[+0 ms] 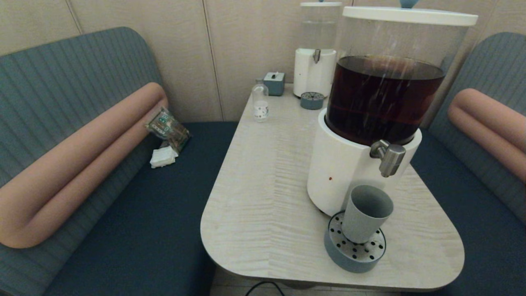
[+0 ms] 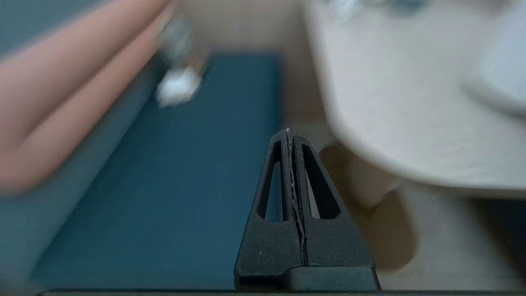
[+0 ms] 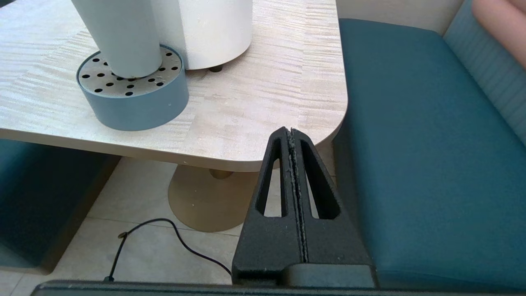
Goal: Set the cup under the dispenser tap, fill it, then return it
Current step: Turn on the faucet
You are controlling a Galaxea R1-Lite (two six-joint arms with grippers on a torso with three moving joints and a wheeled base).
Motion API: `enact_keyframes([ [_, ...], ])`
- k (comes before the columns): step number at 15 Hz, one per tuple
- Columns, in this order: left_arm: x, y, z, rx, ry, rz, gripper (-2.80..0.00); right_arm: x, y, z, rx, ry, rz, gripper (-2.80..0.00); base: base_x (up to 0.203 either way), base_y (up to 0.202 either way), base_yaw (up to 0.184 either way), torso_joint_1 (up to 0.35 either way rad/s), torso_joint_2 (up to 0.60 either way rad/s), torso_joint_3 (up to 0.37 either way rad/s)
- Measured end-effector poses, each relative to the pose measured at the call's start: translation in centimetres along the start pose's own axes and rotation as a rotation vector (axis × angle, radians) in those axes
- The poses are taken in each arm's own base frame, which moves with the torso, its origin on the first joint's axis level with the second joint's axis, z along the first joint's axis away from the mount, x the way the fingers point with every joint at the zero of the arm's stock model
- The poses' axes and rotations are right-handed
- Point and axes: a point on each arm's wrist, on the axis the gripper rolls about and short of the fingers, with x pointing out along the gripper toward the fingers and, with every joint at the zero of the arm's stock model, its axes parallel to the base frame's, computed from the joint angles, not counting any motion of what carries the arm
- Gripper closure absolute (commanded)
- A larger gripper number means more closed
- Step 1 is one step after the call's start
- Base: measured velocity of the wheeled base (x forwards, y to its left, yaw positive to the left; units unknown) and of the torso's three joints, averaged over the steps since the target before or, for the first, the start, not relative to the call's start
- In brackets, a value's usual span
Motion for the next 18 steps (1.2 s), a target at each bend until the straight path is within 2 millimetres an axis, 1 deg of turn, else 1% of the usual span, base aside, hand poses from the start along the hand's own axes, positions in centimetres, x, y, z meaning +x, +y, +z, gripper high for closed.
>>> enact_keyframes([
  [1, -0.02, 0.08, -0.57, -0.004, 0.054, 0.027, 0.0, 0.0, 0.0, 0.0, 0.0, 0.0, 0.0, 0.0, 0.0, 0.0, 0.0, 0.0, 0.0, 0.0],
  [2, -0.04, 0.09, -0.7, -0.004, 0.07, 0.029, 0.0, 0.0, 0.0, 0.0, 0.0, 0.0, 0.0, 0.0, 0.0, 0.0, 0.0, 0.0, 0.0, 0.0],
  [8, -0.02, 0.09, -0.67, -0.019, 0.06, 0.033, 0.0, 0.0, 0.0, 0.0, 0.0, 0.0, 0.001, 0.0, 0.0, 0.0, 0.0, 0.0, 0.0, 0.0],
  [12, -0.02, 0.09, -0.67, -0.02, 0.06, 0.033, 0.0, 0.0, 0.01, 0.03, -0.093, -0.004, 0.006, 0.0, 0.0, 0.0, 0.0, 0.0, 0.0, 0.0],
  [18, -0.01, 0.1, -0.66, -0.043, 0.059, 0.037, 0.0, -0.1, 0.03, 0.01, -0.112, 0.021, 0.016, 0.0, 0.0, 0.0, 0.0, 0.0, 0.0, 0.0],
])
